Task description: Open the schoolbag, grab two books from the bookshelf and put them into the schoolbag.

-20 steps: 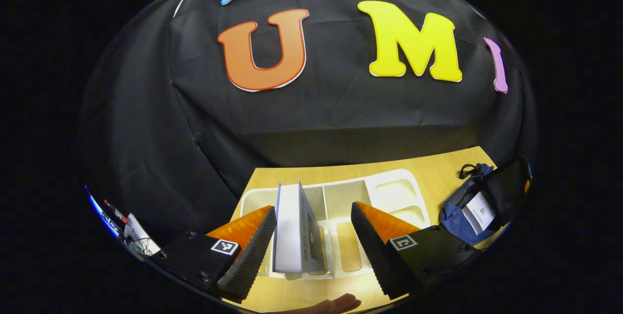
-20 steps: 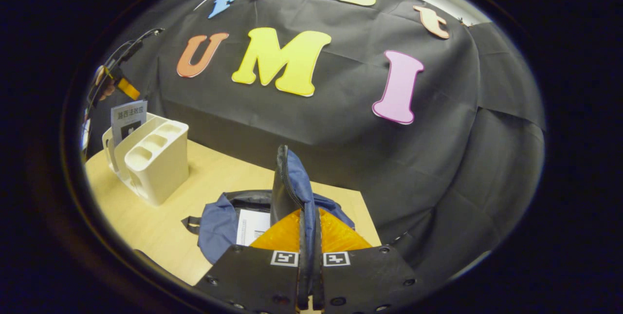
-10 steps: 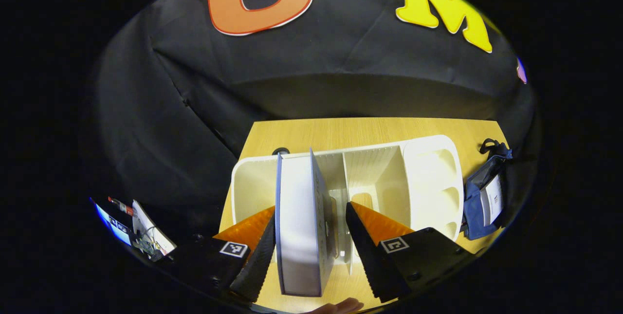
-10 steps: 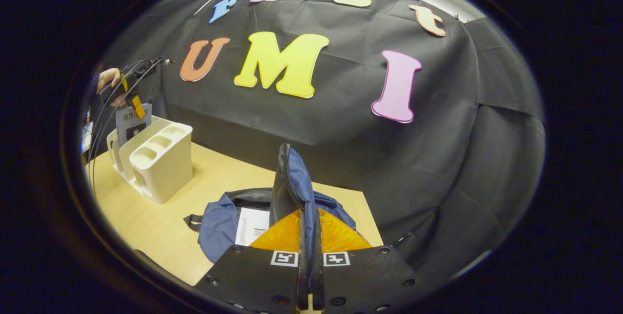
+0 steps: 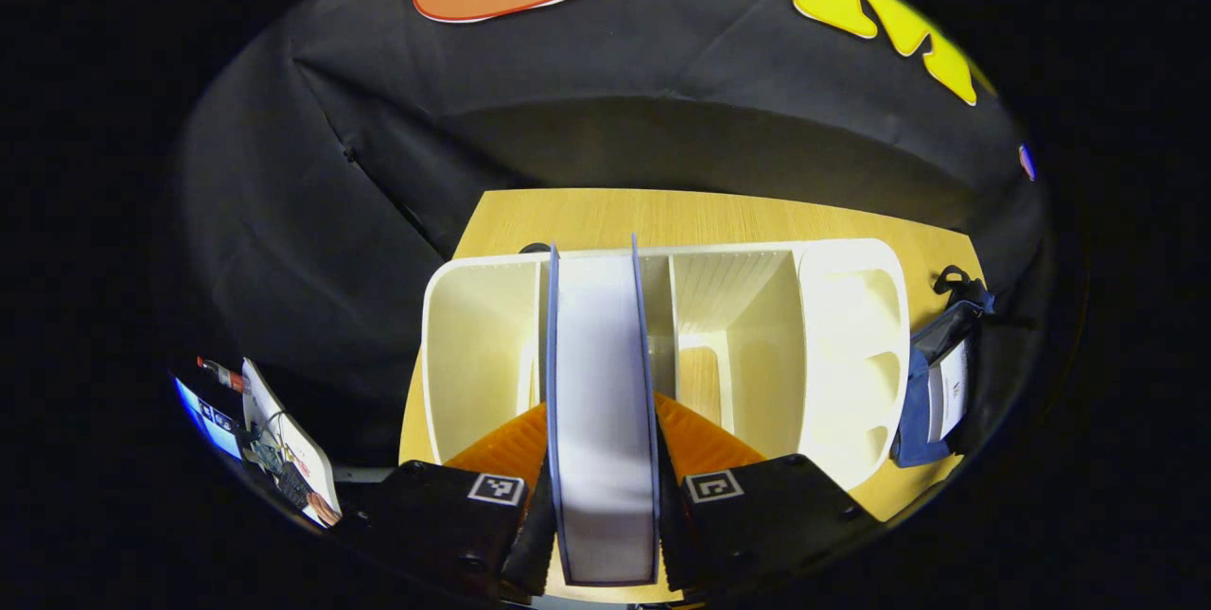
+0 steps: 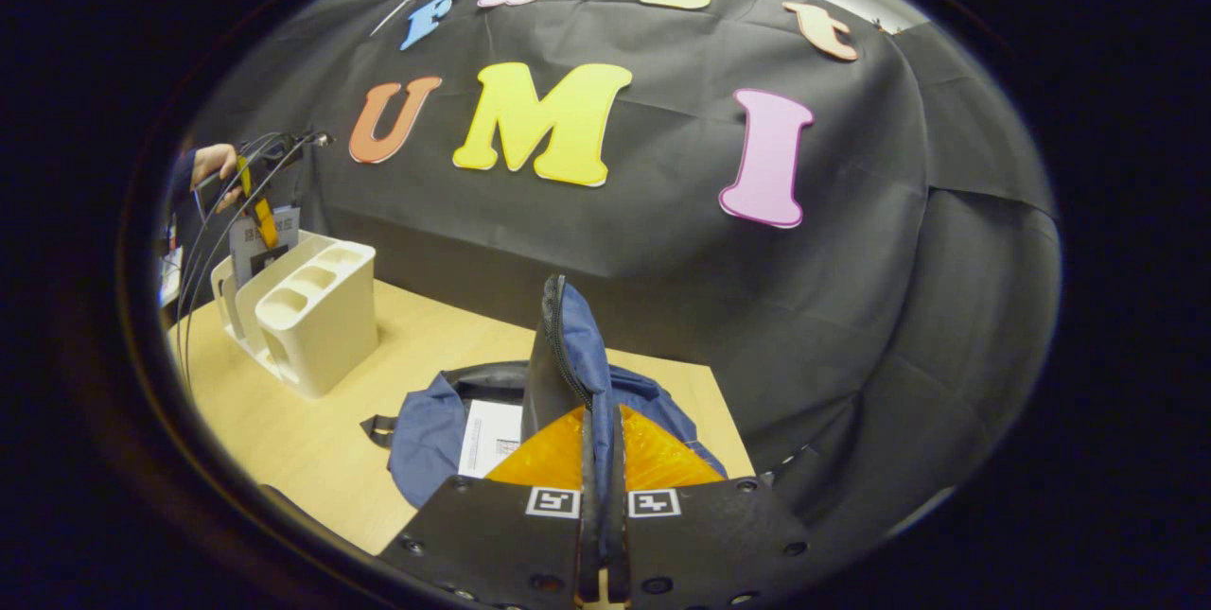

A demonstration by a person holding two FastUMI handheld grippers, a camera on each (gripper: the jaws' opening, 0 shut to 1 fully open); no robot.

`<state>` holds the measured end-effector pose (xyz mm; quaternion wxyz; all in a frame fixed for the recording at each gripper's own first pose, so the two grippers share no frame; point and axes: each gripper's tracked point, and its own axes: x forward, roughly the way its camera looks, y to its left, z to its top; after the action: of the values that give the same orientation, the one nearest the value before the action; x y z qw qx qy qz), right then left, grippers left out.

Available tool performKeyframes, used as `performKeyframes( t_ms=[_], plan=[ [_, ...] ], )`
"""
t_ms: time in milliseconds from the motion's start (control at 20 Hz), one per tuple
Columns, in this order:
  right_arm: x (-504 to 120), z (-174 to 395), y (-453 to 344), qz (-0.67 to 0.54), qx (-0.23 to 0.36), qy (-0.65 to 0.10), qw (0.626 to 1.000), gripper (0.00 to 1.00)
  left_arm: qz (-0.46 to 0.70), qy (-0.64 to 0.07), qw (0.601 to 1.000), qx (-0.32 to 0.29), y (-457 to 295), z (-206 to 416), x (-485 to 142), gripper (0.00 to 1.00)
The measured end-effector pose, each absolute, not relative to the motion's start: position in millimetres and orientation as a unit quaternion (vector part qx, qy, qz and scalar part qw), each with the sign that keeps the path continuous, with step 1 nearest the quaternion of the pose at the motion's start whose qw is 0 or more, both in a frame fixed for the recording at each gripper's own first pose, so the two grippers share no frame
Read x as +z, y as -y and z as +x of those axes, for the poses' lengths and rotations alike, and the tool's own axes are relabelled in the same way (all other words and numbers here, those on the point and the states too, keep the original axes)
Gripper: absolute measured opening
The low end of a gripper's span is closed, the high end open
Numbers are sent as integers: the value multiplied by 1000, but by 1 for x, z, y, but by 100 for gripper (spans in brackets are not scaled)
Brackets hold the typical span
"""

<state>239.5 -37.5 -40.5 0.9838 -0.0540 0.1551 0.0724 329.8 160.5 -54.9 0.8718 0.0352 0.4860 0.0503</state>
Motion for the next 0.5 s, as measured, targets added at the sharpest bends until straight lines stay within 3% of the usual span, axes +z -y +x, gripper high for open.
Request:
performKeyframes(
  t_ms=[500],
  plan=[
    [-49, 226, 30, -66, 74, -159, 982, 4, -7, -457, 888, 47, -165, 262, -32, 45]
  ],
)
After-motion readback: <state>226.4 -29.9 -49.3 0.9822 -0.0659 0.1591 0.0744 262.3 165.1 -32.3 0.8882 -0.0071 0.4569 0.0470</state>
